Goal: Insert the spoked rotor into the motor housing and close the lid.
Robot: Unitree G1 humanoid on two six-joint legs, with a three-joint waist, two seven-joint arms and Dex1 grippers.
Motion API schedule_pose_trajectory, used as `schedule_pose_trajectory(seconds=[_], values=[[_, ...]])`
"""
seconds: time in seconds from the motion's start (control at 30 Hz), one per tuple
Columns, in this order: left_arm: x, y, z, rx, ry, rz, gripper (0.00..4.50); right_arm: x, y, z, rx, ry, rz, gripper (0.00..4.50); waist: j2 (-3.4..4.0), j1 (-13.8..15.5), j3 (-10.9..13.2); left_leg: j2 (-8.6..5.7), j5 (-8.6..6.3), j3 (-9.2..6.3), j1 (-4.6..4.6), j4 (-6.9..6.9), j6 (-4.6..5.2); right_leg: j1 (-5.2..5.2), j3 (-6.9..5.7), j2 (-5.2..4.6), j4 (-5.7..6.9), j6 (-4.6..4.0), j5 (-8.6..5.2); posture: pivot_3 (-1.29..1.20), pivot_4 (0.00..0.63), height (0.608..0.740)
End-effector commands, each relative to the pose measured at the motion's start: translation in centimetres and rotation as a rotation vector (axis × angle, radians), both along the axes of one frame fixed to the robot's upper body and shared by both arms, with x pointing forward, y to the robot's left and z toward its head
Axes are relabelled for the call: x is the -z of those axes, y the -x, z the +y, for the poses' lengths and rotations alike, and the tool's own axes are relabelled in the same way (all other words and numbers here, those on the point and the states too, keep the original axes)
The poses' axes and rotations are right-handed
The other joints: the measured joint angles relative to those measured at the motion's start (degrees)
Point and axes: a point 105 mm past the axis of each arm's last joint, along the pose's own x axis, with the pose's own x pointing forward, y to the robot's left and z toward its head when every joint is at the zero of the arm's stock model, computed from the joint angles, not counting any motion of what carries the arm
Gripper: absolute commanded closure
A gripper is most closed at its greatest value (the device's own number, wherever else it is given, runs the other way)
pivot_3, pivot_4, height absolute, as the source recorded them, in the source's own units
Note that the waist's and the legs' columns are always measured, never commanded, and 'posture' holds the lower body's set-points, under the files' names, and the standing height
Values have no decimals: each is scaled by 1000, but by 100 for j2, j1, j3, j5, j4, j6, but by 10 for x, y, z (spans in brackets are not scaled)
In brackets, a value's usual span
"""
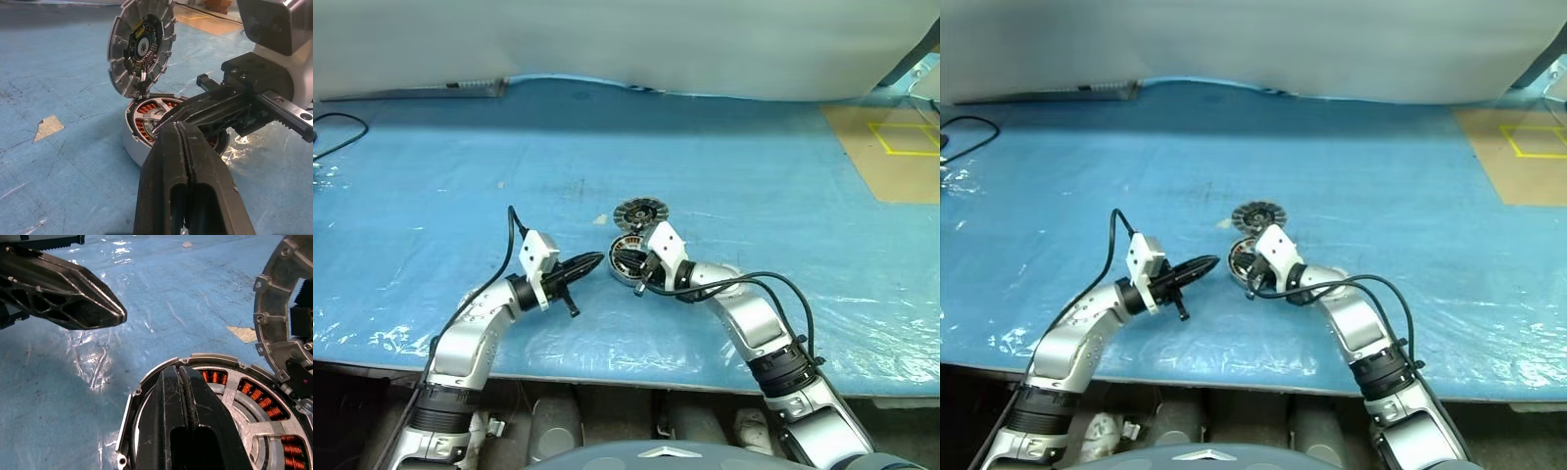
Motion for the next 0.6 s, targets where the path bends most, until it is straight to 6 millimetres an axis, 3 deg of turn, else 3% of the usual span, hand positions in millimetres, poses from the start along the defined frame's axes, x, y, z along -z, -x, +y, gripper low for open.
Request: schedule_pose_trajectory(seconds=[0.03, 0.3, 0.47, 0.6], values=[[-7, -1, 0, 2, -4, -43, 4478, 22, 7, -11, -1, 74, 69, 4500, 0, 1, 0, 0, 0, 0, 1, 0, 0, 1, 0, 0, 0, 0, 0, 0, 150, 740], [-6, 1, -1, 13, -1, -43, 4478, 18, -4, -10, 38, 85, 39, 4500, 0, -4, -1, 0, 0, 1, 35, -1, 0, 30, 4, 0, 1, 1, -1, 0, 150, 740], [-2, 4, 0, 17, 0, -40, 4478, -19, 7, -20, -46, -77, 20, 4500, 1, 6, 0, 0, -1, 1, 35, -1, 1, 33, 5, -1, -3, 1, -1, 0, 150, 740], [3, 6, -3, 23, -5, -48, 4478, -44, -4, -50, -9, -110, 1, 4500, 1, -1, 0, -1, 0, 1, 6, -2, 1, 9, 4, 0, -6, 1, 0, 0, 150, 740]])
